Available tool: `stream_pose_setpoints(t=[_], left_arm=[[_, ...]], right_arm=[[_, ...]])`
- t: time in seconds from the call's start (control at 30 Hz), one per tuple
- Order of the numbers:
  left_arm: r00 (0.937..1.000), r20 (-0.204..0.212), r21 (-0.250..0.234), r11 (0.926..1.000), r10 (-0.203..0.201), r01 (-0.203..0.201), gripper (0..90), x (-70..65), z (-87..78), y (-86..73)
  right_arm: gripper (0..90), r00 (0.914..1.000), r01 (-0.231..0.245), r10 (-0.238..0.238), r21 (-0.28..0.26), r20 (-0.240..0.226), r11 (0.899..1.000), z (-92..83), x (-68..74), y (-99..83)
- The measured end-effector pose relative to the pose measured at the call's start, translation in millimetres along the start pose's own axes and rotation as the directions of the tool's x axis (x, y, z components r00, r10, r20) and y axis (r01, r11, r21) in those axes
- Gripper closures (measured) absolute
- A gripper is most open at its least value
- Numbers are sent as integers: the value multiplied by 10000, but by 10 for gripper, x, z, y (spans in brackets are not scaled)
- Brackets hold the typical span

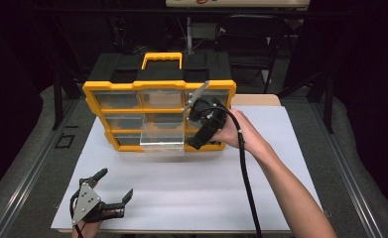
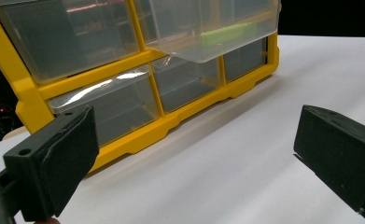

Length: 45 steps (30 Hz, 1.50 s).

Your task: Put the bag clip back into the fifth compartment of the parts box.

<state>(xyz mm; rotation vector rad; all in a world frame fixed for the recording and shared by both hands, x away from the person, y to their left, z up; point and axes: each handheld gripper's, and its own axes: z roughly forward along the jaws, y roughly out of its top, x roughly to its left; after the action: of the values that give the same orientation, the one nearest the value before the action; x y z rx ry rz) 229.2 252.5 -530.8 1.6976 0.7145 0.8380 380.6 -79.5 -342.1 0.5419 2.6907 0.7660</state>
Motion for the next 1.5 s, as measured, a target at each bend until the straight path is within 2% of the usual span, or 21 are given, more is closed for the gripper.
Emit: stream_pose_setpoints(t=[0.17,0.2,0.23,0.27,0.47,0.77,0.93,1.17,1.4,1.43,1.5], left_arm=[[10000,-6,8,10000,-14,14,0,-2,0,0],[10000,-14,10,10000,14,-14,0,0,-3,1],[10000,-18,1,10000,1,-1,0,0,-4,1],[10000,-19,0,10000,6,-6,0,0,-6,1],[10000,0,5,10000,40,-40,0,-1,-5,3],[10000,4,17,10000,19,-19,0,-2,-3,1],[10000,-1,9,10000,28,-28,0,0,-4,1],[10000,26,22,10000,13,-13,0,-1,-1,-1],[10000,62,68,10000,-34,34,0,3,6,-4],[10000,77,57,10000,-50,50,0,1,7,-4],[9999,119,70,9999,-78,77,0,0,9,-3]], right_arm=[[0,9992,-273,276,-108,285,9996,-22,3,-300],[0,9992,-273,276,-108,285,9996,-22,3,-300],[0,9988,-337,344,-193,352,9992,-22,16,-394],[0,9988,-337,344,-193,352,9992,-22,16,-394],[0,9971,-485,513,-508,558,9975,-15,88,-703],[0,9912,-1131,1188,-933,579,9892,126,226,-1206],[0,9889,-1300,1369,-1097,578,9854,194,266,-1363],[0,9794,-1818,1927,-1532,599,9713,285,352,-1664],[0,9620,-2418,2647,-2419,666,9397,354,449,-2007],[0,9596,-2402,2683,-2490,853,9383,385,498,-2098],[0,9570,-2493,2778,-2521,837,9350,394,519,-2145]])
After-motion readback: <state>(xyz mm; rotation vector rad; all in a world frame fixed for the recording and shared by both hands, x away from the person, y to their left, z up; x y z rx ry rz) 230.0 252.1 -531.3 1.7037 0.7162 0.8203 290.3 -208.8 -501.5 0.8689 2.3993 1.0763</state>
